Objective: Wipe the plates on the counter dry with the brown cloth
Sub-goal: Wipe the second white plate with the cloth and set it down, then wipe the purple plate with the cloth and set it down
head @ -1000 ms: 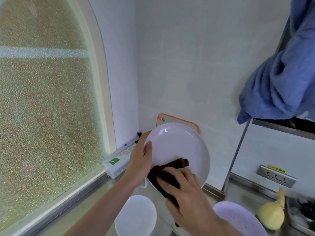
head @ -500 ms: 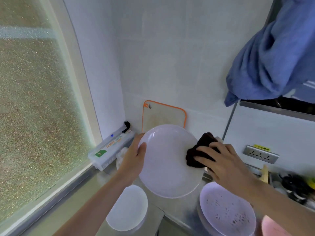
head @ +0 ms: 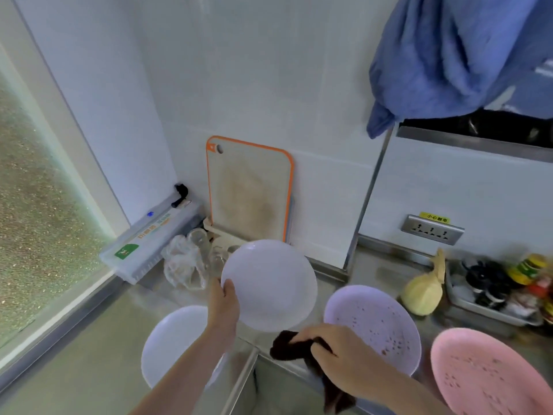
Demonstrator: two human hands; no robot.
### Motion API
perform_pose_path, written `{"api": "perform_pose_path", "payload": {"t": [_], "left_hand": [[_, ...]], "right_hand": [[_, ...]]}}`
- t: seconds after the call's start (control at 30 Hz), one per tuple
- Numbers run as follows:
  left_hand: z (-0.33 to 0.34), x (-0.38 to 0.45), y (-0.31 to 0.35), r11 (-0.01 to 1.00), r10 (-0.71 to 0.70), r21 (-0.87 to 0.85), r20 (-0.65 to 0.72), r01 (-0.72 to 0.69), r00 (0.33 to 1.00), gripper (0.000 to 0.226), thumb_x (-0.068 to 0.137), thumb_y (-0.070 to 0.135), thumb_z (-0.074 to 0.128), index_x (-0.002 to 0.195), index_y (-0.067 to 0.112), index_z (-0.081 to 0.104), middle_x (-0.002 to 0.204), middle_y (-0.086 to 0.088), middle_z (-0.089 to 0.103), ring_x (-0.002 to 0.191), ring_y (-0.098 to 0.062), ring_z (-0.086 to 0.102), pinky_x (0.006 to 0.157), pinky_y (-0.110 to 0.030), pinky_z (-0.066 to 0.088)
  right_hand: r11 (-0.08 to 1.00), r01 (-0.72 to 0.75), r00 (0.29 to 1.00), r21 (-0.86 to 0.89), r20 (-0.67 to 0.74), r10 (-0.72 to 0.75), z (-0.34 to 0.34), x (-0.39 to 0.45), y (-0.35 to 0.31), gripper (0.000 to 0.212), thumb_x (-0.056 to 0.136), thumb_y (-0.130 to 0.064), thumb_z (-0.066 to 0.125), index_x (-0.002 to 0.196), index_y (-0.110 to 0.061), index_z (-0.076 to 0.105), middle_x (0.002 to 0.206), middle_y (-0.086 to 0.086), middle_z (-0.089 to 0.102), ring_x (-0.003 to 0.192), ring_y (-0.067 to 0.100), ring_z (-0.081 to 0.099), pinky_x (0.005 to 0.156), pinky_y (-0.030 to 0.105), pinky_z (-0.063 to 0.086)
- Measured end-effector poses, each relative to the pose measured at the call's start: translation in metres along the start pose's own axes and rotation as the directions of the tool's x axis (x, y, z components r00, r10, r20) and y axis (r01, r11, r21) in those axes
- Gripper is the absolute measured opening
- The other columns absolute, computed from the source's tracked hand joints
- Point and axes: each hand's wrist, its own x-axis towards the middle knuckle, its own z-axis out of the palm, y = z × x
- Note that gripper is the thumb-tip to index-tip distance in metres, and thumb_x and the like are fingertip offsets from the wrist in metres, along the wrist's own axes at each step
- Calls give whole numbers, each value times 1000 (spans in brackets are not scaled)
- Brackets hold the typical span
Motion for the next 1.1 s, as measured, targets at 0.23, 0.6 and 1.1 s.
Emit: {"api": "perform_pose_path", "payload": {"t": [0.23,0.6,1.1], "left_hand": [[41,11,-75,974,-222,17,-131,227,966,9,103,21,32,104,13,37,91,-11,48,83,-28,49,64,-34,44],[75,47,-127,928,-334,84,-239,362,912,31,102,30,33,128,15,38,125,-22,52,102,-37,52,78,-56,54],[92,33,-110,823,-143,524,-185,221,972,68,82,11,68,143,10,39,147,-21,36,129,-45,41,104,-52,41]], "right_hand": [[878,-348,918,328,-73,391,-18,-3,74,45,95,-5,38,94,-40,66,97,-17,68,97,3,59,78,9,42],[913,-408,887,24,-228,402,-39,-10,148,20,100,-19,45,104,-34,57,85,-19,57,81,5,61,84,27,53],[855,-515,842,65,-146,519,-74,-36,178,37,62,-36,83,87,-48,60,90,-22,68,91,1,63,81,15,43]]}}
